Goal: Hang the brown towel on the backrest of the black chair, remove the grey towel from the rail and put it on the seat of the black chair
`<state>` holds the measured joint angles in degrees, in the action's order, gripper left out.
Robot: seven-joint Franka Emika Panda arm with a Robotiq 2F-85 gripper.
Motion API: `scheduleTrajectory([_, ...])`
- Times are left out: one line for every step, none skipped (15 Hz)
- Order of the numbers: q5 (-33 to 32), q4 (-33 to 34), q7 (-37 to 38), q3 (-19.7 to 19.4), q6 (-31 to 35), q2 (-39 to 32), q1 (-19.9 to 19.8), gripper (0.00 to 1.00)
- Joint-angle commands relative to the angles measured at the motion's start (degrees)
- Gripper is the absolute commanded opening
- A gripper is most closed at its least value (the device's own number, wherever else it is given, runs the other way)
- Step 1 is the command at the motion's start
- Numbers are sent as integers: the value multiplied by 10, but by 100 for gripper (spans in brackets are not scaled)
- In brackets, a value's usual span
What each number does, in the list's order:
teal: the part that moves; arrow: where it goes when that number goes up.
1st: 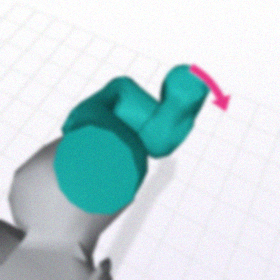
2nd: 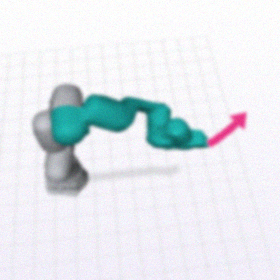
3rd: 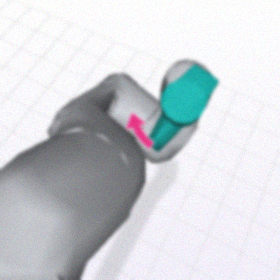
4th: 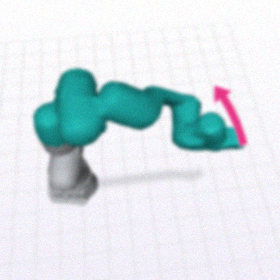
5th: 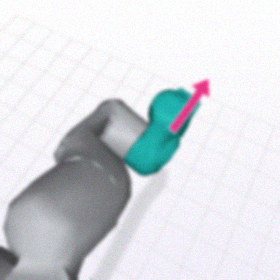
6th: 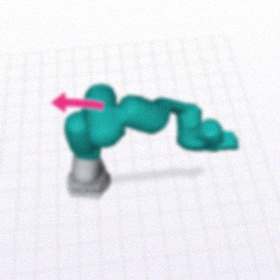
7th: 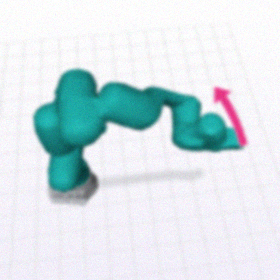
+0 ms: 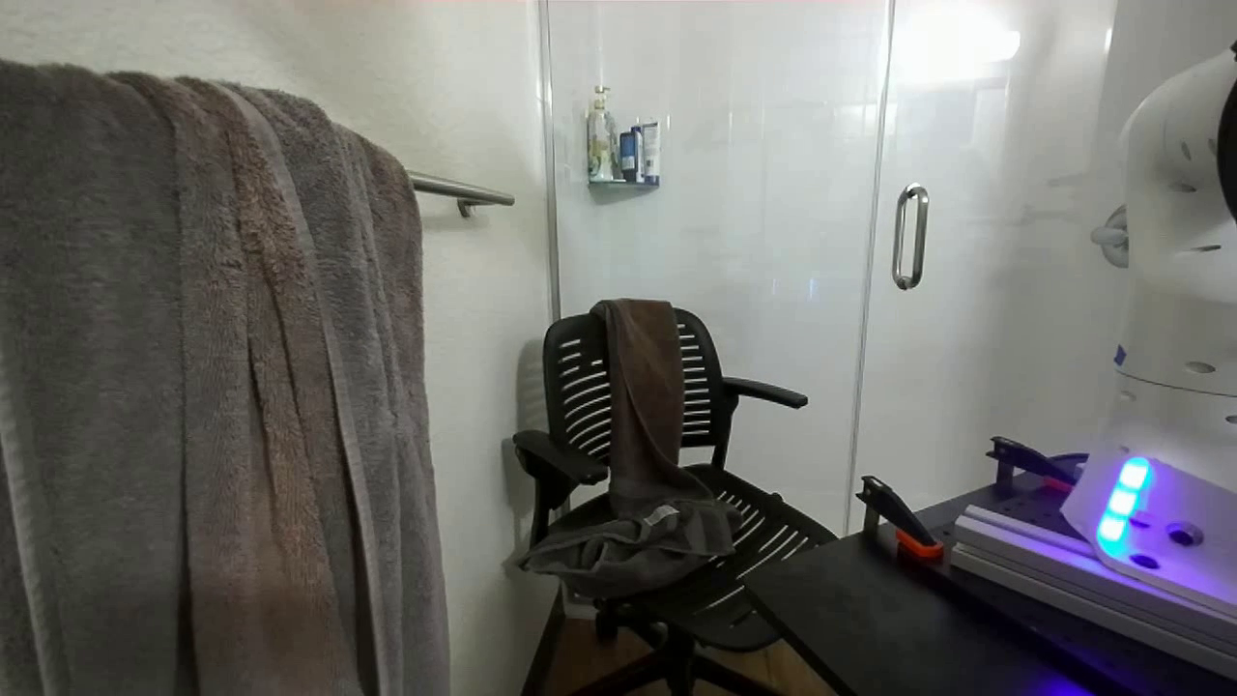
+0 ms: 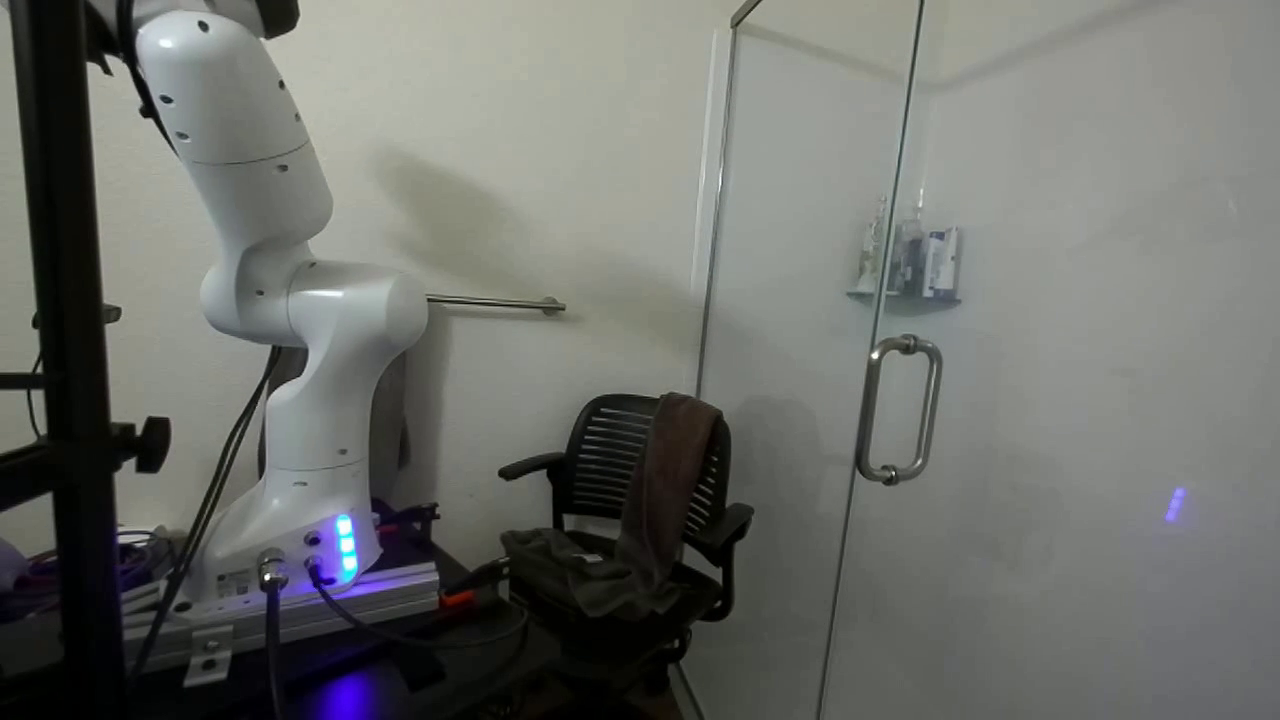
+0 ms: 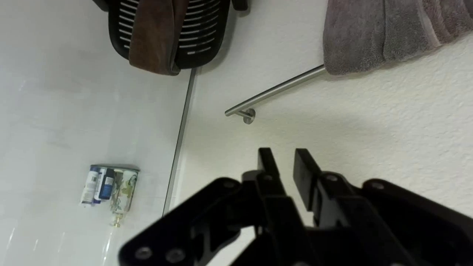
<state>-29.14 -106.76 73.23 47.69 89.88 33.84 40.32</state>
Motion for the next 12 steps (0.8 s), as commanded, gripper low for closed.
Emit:
scheduleTrajectory([108,-63,6,-77,53,62,-1,52])
scheduleTrajectory([141,-83,1,-100,76,74,2,58])
scheduleTrajectory([174,-104,-2,-118,96,80,-3,66])
scheduleTrajectory([208,-125,-10,-138,123,86,-5,72])
scheduleTrajectory([237,-145,-22,-154,159,87,-8,80])
scheduleTrajectory([259,-155,-34,-160,178,77,-17,86])
scheduleTrajectory([280,-168,-50,-161,202,60,-22,93])
scheduleTrajectory([301,-178,-77,-167,220,47,-21,98])
scheduleTrajectory([313,-183,-114,-162,233,24,-21,100])
scheduleTrajectory([317,-190,-143,-156,240,10,-26,100])
scheduleTrajectory([312,-194,-167,-144,250,-12,-34,100])
scheduleTrajectory([302,-192,-191,-137,247,-31,-40,100])
